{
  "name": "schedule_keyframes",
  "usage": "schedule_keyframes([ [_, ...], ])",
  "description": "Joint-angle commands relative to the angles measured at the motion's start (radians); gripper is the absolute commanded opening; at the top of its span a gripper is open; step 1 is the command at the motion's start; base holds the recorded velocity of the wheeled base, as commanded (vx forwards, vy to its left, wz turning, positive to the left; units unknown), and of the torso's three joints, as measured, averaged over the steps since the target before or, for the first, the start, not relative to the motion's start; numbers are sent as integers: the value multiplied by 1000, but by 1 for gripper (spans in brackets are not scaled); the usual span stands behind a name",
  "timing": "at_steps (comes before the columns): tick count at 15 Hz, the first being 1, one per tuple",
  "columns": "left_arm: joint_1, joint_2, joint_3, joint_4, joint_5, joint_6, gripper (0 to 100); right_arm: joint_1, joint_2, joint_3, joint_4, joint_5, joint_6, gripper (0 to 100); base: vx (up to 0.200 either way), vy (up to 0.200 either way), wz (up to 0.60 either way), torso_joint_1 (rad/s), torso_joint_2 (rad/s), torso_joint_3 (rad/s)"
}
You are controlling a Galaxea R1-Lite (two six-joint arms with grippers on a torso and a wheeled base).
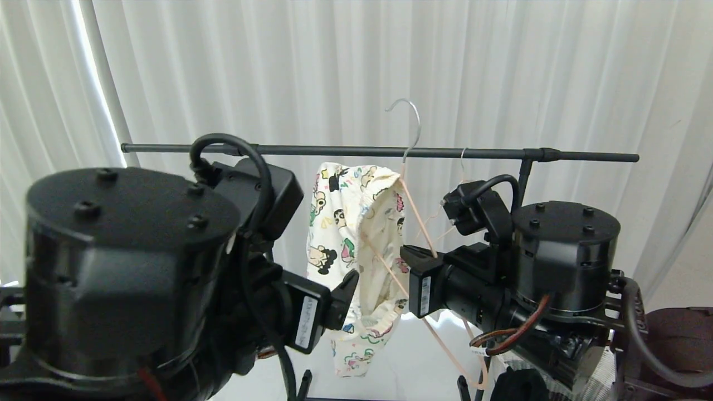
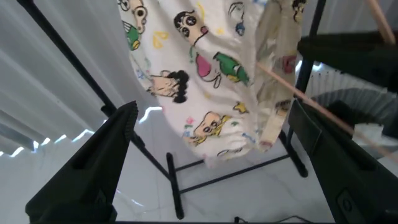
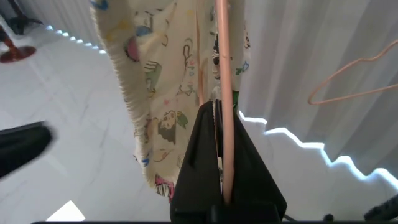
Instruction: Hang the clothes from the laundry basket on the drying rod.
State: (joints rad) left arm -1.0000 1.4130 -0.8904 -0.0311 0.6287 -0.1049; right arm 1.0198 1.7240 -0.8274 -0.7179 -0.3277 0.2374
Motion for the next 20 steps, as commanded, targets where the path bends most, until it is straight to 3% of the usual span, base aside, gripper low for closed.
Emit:
schedule_keyframes([
  [1, -8, -134, 87, -21, -1, 1, 100, -13, -66, 97, 0, 13, -55, 0, 0, 0, 0, 0, 0, 0],
  [3, -6, -223, 131, -21, -32, 13, 100, -15, -126, 191, 0, 85, -90, 0, 0, 0, 0, 0, 0, 0],
  [5, -6, -301, 182, -21, -80, 65, 100, -17, -184, 281, 0, 211, -175, 0, 0, 0, 0, 0, 0, 0],
  [7, -5, -414, 268, -21, -219, 149, 100, -13, -212, 344, 0, 303, -218, 0, 0, 0, 0, 0, 0, 0],
  [10, 49, -569, 438, -21, -486, 387, 100, 5, -204, 416, 0, 398, -297, 0, 0, 0, 0, 0, 0, 0],
  [12, 84, -586, 475, -21, -632, 445, 100, 48, -185, 427, -15, 407, -302, 0, 0, 0, 0, 0, 0, 0],
  [14, 84, -557, 485, -23, -673, 453, 100, 94, -147, 427, -77, 409, -303, 0, 0, 0, 0, 0, 0, 0],
  [17, 86, -506, 484, -29, -673, 442, 100, 126, -98, 427, -144, 409, -308, 0, 0, 0, 0, 0, 0, 0],
  [20, 123, -480, 485, -36, -696, 409, 100, 155, -70, 432, -216, 410, -388, 0, 0, 0, 0, 0, 0, 0],
])
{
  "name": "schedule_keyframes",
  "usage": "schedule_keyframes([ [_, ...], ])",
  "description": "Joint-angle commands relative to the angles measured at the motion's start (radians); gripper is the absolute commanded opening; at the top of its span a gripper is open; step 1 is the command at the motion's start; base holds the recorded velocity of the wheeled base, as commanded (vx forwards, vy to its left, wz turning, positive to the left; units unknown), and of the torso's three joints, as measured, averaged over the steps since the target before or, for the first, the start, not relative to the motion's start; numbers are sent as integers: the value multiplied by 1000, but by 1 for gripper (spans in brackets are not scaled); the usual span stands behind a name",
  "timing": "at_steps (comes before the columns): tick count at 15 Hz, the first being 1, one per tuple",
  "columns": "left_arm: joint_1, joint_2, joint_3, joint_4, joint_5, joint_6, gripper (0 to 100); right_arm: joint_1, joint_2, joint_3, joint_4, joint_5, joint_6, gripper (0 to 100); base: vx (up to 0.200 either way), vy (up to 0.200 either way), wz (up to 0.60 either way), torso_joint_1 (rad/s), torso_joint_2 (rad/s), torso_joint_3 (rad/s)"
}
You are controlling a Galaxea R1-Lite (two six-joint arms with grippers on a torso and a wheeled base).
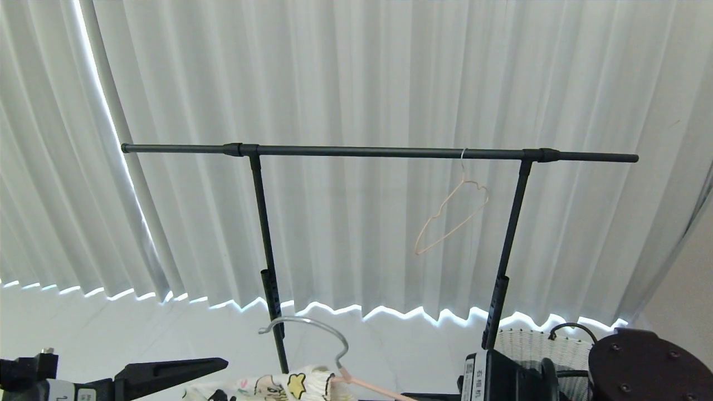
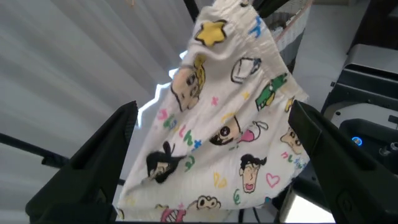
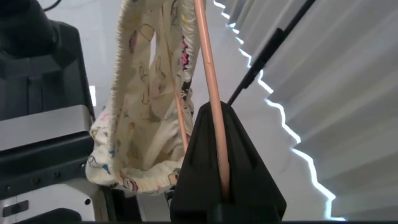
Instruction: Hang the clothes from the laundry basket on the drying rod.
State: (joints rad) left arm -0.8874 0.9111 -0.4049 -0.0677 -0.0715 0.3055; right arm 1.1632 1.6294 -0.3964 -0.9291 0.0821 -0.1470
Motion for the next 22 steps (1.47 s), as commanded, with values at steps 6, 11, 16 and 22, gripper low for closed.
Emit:
schedule_keyframes([
  [6, 101, 80, 28, -44, -74, 0, 100, 73, 9, -4, -30, 1, -32, 0, 0, 0, 0, 0, 0, 0],
  [11, 102, 120, 60, -77, -165, 89, 0, 93, -8, -4, -30, -1, -43, 0, 0, 0, 0, 0, 0, 0],
  [16, 133, 154, 61, -78, -166, 107, 0, 93, -32, 1, -30, -1, -43, 0, 0, 0, 0, 0, 0, 0],
  [22, 174, 170, 64, -78, -165, 103, 0, 90, -34, 4, -30, -76, -42, 100, 0, 0, 0, 0, 0, 0],
])
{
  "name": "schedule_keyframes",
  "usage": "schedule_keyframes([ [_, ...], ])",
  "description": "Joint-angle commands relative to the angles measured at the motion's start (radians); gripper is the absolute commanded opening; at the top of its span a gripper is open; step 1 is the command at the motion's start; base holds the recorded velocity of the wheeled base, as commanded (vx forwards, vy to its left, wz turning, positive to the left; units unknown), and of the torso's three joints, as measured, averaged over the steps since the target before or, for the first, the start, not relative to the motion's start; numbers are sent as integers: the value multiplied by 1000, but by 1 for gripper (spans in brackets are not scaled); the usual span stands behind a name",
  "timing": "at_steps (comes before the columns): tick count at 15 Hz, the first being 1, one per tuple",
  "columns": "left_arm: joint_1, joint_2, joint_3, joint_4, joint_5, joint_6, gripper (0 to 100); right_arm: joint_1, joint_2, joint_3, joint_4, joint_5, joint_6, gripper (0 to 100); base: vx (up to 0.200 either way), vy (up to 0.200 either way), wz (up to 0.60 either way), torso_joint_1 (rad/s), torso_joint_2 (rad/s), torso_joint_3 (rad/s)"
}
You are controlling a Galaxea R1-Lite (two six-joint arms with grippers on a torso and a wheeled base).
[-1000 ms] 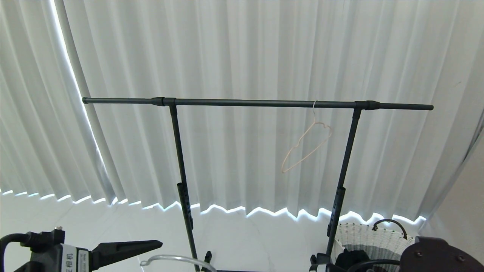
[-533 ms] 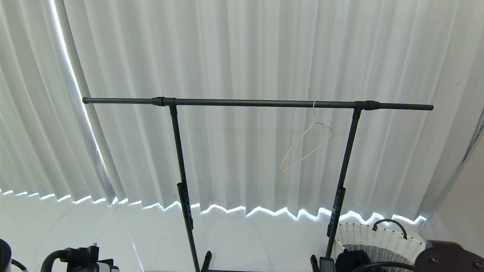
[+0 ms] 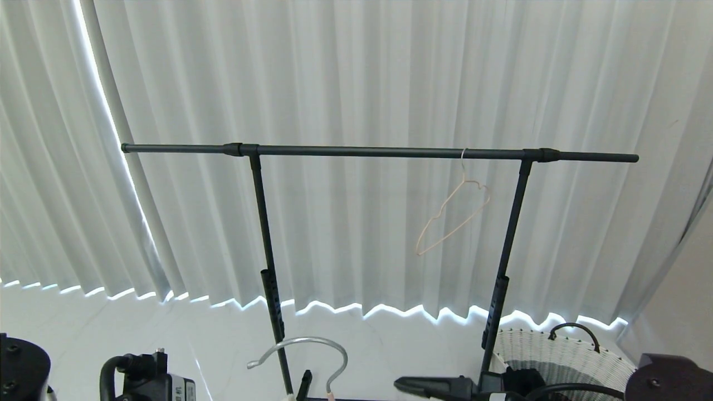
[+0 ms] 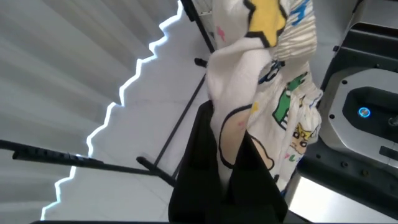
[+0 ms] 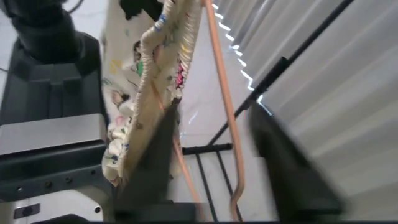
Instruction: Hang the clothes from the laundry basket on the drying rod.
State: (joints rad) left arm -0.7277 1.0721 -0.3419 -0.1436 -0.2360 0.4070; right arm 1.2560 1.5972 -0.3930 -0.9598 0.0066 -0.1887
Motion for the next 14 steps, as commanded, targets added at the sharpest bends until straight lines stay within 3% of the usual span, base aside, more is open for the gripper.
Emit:
schedule_keyframes([
  [1, 27, 11, 3, -2, 1, 3, 0, -6, -6, 6, 1, -23, 2, 100, 0, 0, 0, 0, 0, 0],
  [5, 171, 29, -6, -4, 24, -5, 0, -47, -28, 72, 4, -42, 26, 100, 0, 0, 0, 0, 0, 0],
  [7, 257, 45, -55, -8, 26, -83, 0, -61, -25, 82, 7, -42, 94, 100, 0, 0, 0, 0, 0, 0],
  [11, 274, 51, -141, -13, 41, -111, 0, -107, -16, 43, 98, -43, 210, 100, 0, 0, 0, 0, 0, 0],
  [14, 274, 97, -230, -68, 44, -122, 0, -178, -3, -110, 271, -45, 400, 100, 0, 0, 0, 0, 0, 0],
])
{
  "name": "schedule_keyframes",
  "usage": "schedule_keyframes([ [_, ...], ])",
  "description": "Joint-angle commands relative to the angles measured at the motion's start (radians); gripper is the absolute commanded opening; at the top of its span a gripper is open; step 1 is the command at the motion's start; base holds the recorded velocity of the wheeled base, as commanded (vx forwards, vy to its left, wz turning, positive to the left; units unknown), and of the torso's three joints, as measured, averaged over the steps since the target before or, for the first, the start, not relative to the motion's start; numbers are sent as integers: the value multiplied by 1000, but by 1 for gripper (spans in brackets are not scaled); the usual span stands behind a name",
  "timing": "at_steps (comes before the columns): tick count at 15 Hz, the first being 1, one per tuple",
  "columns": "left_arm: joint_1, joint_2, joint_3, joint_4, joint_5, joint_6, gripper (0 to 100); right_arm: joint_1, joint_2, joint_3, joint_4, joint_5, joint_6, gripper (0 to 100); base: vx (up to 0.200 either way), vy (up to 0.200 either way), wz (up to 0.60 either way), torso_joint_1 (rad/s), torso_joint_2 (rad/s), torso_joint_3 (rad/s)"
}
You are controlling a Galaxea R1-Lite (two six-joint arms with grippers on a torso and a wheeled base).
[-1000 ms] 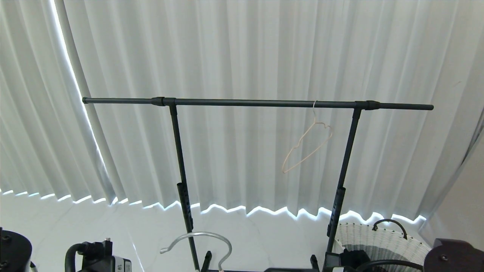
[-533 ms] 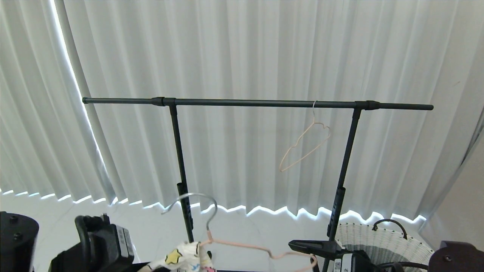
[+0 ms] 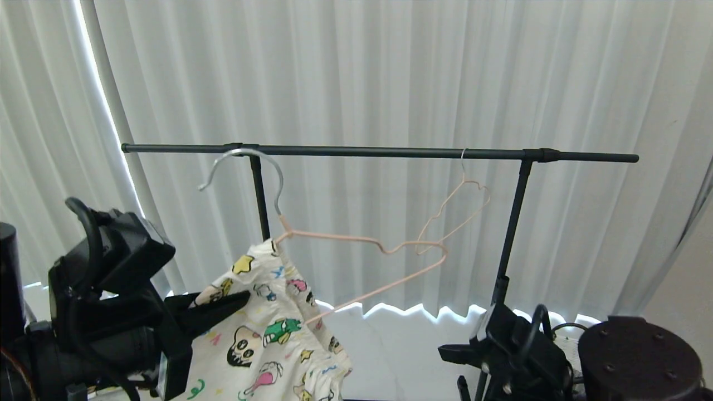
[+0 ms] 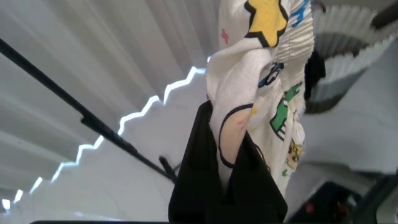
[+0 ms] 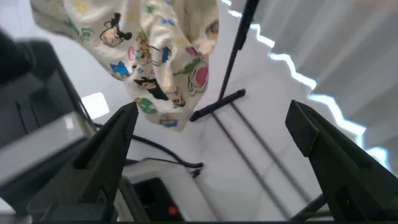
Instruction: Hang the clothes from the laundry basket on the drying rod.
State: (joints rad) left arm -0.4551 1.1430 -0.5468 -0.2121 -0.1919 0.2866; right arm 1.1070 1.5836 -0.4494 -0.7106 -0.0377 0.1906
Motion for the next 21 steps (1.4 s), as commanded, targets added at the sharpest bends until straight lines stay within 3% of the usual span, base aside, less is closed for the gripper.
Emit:
schedule_keyframes([
  [1, 1, 52, -51, -24, 0, -3, 0, -50, 22, -129, 92, -1, 108, 100, 0, 0, 0, 0, 0, 0],
  [2, -4, 89, -74, -58, 0, -1, 0, -81, 67, -223, 140, -25, 205, 100, 0, 0, 0, 0, 0, 0],
  [5, -22, 118, -79, -115, 0, 0, 0, -99, 168, -325, 138, -136, 314, 100, 0, 0, 0, 0, 0, 0],
  [9, -37, 116, -79, -115, 0, 5, 0, -67, 196, -330, 132, -168, 319, 100, 0, 0, 0, 0, 0, 0],
  [14, -71, 113, -79, -115, -1, 6, 0, 43, 222, -330, 126, -171, 305, 100, 0, 0, 0, 0, 0, 0],
  [17, -94, 110, -88, -141, 0, 6, 0, 43, 242, -327, 128, -220, 311, 100, 0, 0, 0, 0, 0, 0],
  [21, -100, 112, -122, -144, 0, 6, 0, 28, 259, -315, 131, -226, 319, 100, 0, 0, 0, 0, 0, 0],
])
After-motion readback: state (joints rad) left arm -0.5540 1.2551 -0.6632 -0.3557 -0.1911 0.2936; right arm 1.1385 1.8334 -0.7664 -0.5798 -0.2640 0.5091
